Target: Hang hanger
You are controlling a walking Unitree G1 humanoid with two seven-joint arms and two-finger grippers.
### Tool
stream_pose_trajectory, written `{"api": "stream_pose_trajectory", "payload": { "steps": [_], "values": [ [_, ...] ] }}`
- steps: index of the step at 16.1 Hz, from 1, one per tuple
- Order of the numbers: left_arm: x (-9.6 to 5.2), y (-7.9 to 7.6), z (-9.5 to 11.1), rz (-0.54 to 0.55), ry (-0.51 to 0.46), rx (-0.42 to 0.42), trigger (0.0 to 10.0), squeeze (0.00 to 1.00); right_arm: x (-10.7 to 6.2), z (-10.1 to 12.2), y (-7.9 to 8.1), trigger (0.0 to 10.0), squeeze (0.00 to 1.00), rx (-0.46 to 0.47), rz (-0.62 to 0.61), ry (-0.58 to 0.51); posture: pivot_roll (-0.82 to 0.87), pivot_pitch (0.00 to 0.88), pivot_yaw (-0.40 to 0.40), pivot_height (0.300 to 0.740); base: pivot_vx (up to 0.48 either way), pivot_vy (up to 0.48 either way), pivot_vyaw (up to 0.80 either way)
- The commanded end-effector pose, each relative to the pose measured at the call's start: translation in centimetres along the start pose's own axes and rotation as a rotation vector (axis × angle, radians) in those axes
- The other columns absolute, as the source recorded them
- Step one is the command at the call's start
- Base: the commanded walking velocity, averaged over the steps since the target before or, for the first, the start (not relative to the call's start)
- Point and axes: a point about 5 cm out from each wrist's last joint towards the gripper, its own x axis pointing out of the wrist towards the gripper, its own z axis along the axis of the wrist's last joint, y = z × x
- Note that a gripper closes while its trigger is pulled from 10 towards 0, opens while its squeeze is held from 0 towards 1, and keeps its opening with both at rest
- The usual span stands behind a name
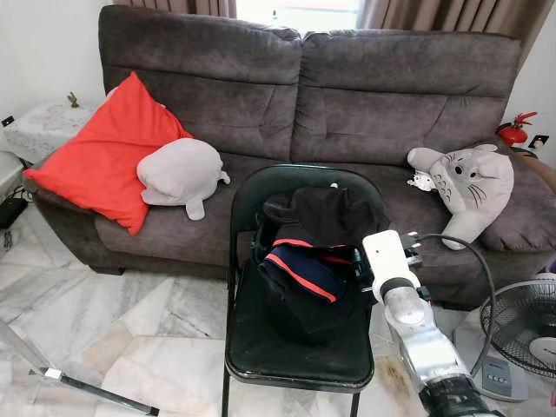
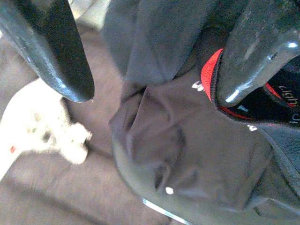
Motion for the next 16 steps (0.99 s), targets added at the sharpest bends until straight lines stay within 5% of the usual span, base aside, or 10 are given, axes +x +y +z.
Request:
{"api": "stream_pose_trajectory", "payload": {
  "steps": [1, 3, 6, 11, 16],
  "values": [
    [0.0, -0.8, -0.8, -0.035, 0.038, -0.008, 10.0, 0.00, 0.1, -0.6, 0.3, 10.0, 0.00, 0.053, 0.020, 0.039, 0.08, 0.027, -0.026, 0.740, 0.000, 0.000, 0.00],
    [0.0, -0.8, -0.8, -0.037, 0.039, -0.007, 10.0, 0.00, 0.2, -0.9, 1.0, 10.0, 0.00, 0.128, 0.055, 0.076, 0.08, 0.027, -0.026, 0.740, 0.000, 0.000, 0.00],
    [0.0, -0.8, -0.8, -0.036, 0.040, -0.006, 10.0, 0.00, 0.4, -1.3, 1.3, 10.0, 0.00, 0.116, 0.063, 0.120, 0.08, 0.029, -0.024, 0.740, 0.000, 0.000, 0.00],
    [0.0, -0.7, -0.8, -0.036, 0.039, -0.002, 10.0, 0.00, 0.6, -1.4, 1.1, 10.0, 0.00, 0.193, 0.010, 0.097, 0.08, 0.026, -0.021, 0.740, 0.000, 0.000, 0.00],
    [0.0, -0.7, -0.8, -0.033, 0.040, 0.002, 10.0, 0.00, 0.7, 0.1, 3.5, 10.0, 0.00, 0.312, 0.170, -0.010, 0.09, 0.025, -0.017, 0.740, 0.000, 0.000, 0.00]
  ]
}}
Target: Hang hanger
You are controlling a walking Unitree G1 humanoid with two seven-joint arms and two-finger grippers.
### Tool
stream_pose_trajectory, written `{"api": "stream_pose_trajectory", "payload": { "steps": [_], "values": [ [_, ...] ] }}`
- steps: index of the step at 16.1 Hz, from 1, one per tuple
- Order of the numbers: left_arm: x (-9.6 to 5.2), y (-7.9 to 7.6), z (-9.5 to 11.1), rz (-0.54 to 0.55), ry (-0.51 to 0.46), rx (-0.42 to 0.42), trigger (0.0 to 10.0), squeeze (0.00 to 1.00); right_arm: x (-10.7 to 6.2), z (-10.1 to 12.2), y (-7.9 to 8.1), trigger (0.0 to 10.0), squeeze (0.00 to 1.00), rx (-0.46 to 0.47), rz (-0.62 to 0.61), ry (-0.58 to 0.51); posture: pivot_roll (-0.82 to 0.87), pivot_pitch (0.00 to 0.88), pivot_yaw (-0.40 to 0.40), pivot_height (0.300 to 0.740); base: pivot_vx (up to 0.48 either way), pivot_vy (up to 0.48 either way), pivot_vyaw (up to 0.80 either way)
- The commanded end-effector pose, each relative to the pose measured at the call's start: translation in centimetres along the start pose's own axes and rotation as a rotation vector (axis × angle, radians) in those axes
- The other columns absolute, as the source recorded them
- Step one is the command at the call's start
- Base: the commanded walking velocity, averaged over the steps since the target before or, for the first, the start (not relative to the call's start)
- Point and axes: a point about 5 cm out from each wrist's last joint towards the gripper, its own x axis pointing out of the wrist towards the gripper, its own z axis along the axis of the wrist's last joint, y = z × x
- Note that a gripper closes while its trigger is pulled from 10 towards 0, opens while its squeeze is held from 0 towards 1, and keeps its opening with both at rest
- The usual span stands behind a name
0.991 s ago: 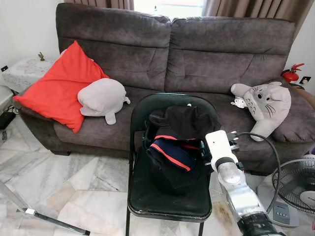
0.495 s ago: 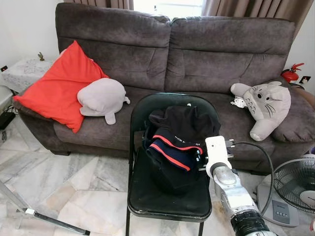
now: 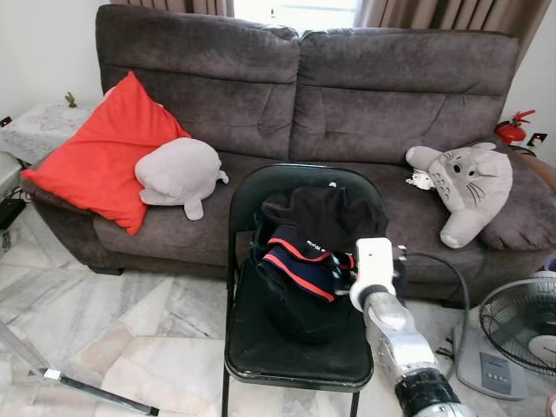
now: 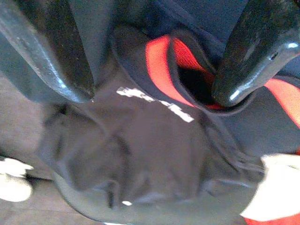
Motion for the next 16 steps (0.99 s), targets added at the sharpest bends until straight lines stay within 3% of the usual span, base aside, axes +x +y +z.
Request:
{"api": "stream_pose_trajectory", "payload": {
  "steps": [1, 3, 8, 13, 16],
  "values": [
    [0.0, -0.7, -0.8, -0.030, 0.041, -0.001, 10.0, 0.00, 0.3, 0.3, 0.4, 10.0, 0.00, 0.039, 0.034, -0.003, 0.09, 0.025, -0.017, 0.740, 0.000, 0.000, 0.00],
    [0.0, -0.7, -0.9, -0.029, 0.041, 0.000, 10.0, 0.00, 0.5, 0.2, 0.4, 10.0, 0.00, 0.052, 0.042, 0.017, 0.09, 0.025, -0.015, 0.740, 0.000, 0.000, 0.00],
    [-0.1, -0.7, -0.8, -0.030, 0.039, 0.003, 10.0, 0.00, 0.8, -0.1, -1.0, 10.0, 0.00, 0.150, -0.097, 0.056, 0.09, 0.026, -0.014, 0.740, 0.000, 0.000, 0.00],
    [0.0, -0.6, -0.8, -0.027, 0.039, 0.007, 10.0, 0.00, 0.4, -1.4, -1.6, 10.0, 0.00, 0.106, -0.158, 0.109, 0.09, 0.025, -0.010, 0.740, 0.000, 0.000, 0.00],
    [0.0, -0.6, -0.8, -0.029, 0.040, 0.010, 10.0, 0.00, 0.0, -2.2, -3.3, 10.0, 0.00, 0.190, -0.315, 0.141, 0.09, 0.023, -0.009, 0.740, 0.000, 0.000, 0.00]
  ]
}}
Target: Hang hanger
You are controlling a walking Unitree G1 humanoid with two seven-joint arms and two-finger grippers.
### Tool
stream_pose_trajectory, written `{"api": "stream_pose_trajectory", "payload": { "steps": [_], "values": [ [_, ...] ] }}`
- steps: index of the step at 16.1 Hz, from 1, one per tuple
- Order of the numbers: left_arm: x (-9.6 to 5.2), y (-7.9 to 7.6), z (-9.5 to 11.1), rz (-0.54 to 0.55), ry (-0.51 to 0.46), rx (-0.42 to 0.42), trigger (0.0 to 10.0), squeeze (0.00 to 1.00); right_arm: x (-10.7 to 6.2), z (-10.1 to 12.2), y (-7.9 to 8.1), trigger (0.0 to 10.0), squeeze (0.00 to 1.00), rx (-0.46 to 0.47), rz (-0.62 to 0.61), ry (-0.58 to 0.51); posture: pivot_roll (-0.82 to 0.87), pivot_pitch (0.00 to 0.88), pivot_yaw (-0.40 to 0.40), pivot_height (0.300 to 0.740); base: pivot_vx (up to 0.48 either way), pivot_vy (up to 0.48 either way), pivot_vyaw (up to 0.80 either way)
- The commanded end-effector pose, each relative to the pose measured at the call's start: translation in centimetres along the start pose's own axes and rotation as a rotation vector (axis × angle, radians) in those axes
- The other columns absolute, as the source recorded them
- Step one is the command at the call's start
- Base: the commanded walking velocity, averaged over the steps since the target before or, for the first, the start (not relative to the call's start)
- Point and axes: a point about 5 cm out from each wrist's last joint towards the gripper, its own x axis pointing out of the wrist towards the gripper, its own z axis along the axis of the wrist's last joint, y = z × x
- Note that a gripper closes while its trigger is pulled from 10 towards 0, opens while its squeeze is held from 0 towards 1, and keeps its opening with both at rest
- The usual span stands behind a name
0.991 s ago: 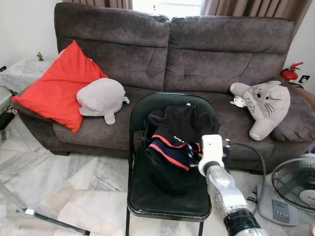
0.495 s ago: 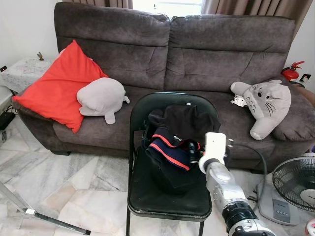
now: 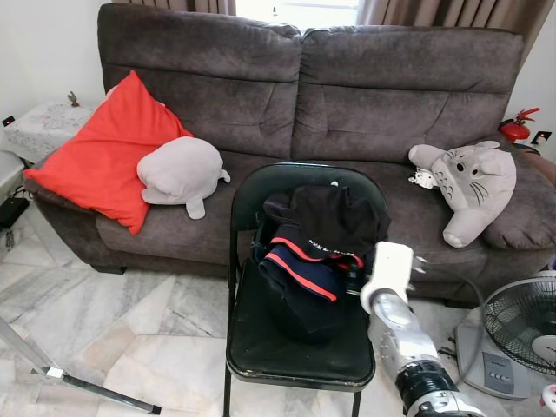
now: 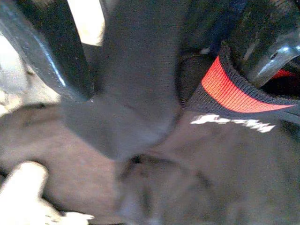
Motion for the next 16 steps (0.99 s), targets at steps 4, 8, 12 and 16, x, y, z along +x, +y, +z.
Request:
{"api": "stream_pose_trajectory", "payload": {
  "steps": [4, 8, 12, 16],
  "values": [
    [-0.1, -0.6, -0.9, -0.024, 0.042, 0.010, 10.0, 0.00, 0.2, 1.4, 0.6, 10.0, 0.00, 0.052, 0.043, -0.061, 0.09, 0.017, -0.008, 0.740, 0.000, 0.000, 0.00],
    [0.0, -0.6, -0.9, -0.020, 0.043, 0.013, 10.0, 0.00, 0.4, 1.1, 1.8, 10.0, 0.00, -0.050, 0.140, -0.001, 0.10, 0.015, -0.007, 0.740, 0.000, 0.000, 0.00],
    [0.0, -0.6, -0.8, -0.017, 0.046, 0.018, 10.0, 0.00, 0.6, 1.1, 1.9, 10.0, 0.00, -0.079, 0.152, 0.034, 0.10, 0.014, -0.005, 0.740, 0.000, 0.000, 0.00],
    [0.0, -0.5, -0.8, -0.010, 0.045, 0.024, 10.0, 0.00, 0.8, 2.9, 2.1, 10.0, 0.00, 0.011, 0.137, -0.049, 0.11, 0.012, -0.003, 0.740, 0.000, 0.000, 0.00]
  ]
}}
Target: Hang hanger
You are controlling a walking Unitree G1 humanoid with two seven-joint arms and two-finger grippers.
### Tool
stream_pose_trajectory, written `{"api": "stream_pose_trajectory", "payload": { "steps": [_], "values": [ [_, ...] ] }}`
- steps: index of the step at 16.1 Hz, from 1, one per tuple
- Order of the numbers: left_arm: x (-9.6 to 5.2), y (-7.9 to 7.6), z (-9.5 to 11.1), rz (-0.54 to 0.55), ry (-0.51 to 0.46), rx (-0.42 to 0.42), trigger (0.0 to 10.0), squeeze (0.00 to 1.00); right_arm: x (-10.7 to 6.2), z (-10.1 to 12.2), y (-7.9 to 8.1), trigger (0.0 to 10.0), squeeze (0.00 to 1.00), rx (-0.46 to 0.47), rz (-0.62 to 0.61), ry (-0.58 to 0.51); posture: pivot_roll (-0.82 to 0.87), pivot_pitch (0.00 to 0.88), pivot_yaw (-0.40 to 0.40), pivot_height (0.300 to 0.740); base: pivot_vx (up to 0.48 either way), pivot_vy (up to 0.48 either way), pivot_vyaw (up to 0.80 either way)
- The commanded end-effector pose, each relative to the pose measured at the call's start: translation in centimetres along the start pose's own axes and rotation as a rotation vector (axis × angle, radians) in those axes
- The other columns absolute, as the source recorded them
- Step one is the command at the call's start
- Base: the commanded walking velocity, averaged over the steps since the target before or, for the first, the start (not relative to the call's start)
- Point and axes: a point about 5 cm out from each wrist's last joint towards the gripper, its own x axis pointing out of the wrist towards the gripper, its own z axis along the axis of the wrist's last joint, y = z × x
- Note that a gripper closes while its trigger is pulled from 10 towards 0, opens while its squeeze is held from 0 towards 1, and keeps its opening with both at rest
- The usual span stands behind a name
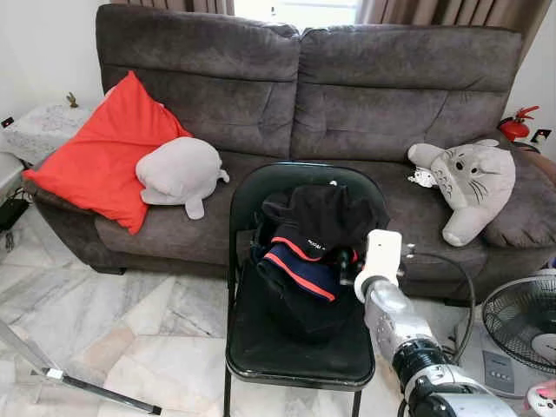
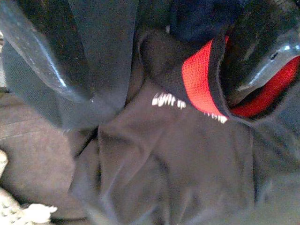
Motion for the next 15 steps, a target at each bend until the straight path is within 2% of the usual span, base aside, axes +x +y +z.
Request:
{"api": "stream_pose_trajectory", "payload": {
  "steps": [1, 4, 5, 6, 7, 8, 9, 11, 13, 14, 15],
  "values": [
    [-0.1, -0.4, -0.9, -0.011, 0.033, 0.012, 10.0, 0.00, 0.2, 1.1, 0.1, 10.0, 0.00, 0.039, -0.006, -0.038, 0.11, 0.012, -0.003, 0.740, 0.000, 0.000, 0.00],
    [-0.1, -0.4, -0.8, -0.008, 0.033, 0.015, 10.0, 0.00, 0.2, 0.5, 0.6, 10.0, 0.00, 0.000, 0.020, 0.013, 0.11, 0.011, -0.001, 0.740, 0.000, 0.000, 0.00],
    [-0.1, -0.4, -0.8, -0.008, 0.033, 0.015, 10.0, 0.00, 0.2, 0.4, 0.6, 0.4, 0.00, -0.004, 0.021, 0.017, 0.11, 0.011, -0.001, 0.740, 0.000, 0.000, 0.00],
    [-0.1, -0.4, -0.9, -0.008, 0.034, 0.015, 10.0, 0.00, 0.2, 0.3, 0.5, 0.0, 0.00, -0.011, 0.020, 0.027, 0.11, 0.011, 0.001, 0.740, 0.000, 0.000, 0.00],
    [-0.1, -0.4, -0.9, -0.008, 0.035, 0.016, 10.0, 0.00, 0.2, 0.1, 0.5, 0.0, 0.00, -0.015, 0.014, 0.043, 0.11, 0.011, 0.001, 0.740, 0.000, 0.000, 0.00],
    [-0.1, -0.3, -0.9, -0.009, 0.036, 0.016, 10.0, 0.00, 0.2, -0.1, 0.3, 7.8, 0.00, -0.022, 0.008, 0.056, 0.11, 0.013, 0.001, 0.740, 0.000, 0.000, 0.00],
    [-0.1, -0.3, -0.9, -0.009, 0.036, 0.017, 10.0, 0.00, 0.2, -0.2, 0.2, 10.0, 0.00, -0.022, 0.004, 0.063, 0.11, 0.013, 0.002, 0.740, 0.000, 0.000, 0.00],
    [-0.1, -0.3, -0.9, -0.009, 0.036, 0.019, 10.0, 0.00, 0.3, -0.2, 0.1, 10.0, 0.00, -0.022, 0.001, 0.065, 0.11, 0.013, 0.002, 0.740, 0.000, 0.000, 0.00],
    [-0.1, -0.3, -0.9, -0.008, 0.036, 0.022, 10.0, 0.00, 0.3, -0.1, 0.2, 0.0, 0.00, -0.019, 0.005, 0.062, 0.12, 0.012, 0.004, 0.740, 0.000, 0.000, 0.00],
    [-0.1, -0.3, -0.9, -0.008, 0.035, 0.022, 10.0, 0.00, 0.3, -0.1, 0.2, 0.0, 0.00, -0.020, 0.007, 0.061, 0.12, 0.012, 0.004, 0.740, 0.000, 0.000, 0.00],
    [-0.1, -0.3, -0.9, -0.008, 0.035, 0.022, 10.0, 0.00, 0.3, -0.2, 0.3, 4.1, 0.00, -0.022, 0.015, 0.068, 0.12, 0.011, 0.004, 0.740, 0.000, 0.000, 0.00]
  ]
}}
